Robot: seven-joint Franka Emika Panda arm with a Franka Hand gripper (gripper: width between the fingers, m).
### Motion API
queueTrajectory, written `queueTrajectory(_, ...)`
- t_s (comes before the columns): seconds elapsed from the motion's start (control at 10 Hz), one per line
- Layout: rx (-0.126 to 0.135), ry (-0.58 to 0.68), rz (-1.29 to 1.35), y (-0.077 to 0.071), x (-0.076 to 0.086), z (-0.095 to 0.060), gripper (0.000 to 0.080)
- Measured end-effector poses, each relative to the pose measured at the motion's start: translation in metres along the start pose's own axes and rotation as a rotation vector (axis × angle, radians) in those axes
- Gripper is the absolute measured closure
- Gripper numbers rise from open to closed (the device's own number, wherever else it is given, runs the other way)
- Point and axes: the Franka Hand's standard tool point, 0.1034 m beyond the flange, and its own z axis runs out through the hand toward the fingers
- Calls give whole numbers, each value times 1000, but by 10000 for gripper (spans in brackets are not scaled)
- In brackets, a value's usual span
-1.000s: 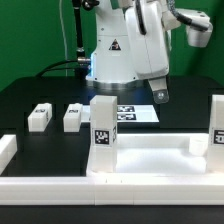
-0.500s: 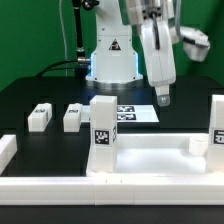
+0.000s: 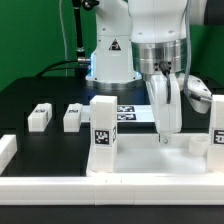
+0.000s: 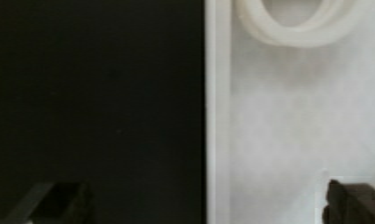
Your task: Assemble desk
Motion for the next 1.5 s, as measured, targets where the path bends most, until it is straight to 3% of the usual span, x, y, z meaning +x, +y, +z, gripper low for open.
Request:
queueTrajectory(0.2,-21,-5,0,-1,8,0,151)
queueTrajectory(0.4,-80,-20,15,1,14,0,151)
queueTrajectory(0.5,-74,-18,13,-1,14,0,151)
queueTrajectory(0.7,-75,-18,12,-1,14,0,415)
queueTrajectory(0.8,-75,-18,12,0,13,0,415)
queueTrajectory(0.9,-75,-18,12,0,13,0,598)
queueTrajectory(1.0,-75,-18,12,0,14,0,598)
queueTrajectory(1.1,-75,-18,12,-1,13,0,742)
queueTrajectory(1.5,-75,-18,11,-1,13,0,742)
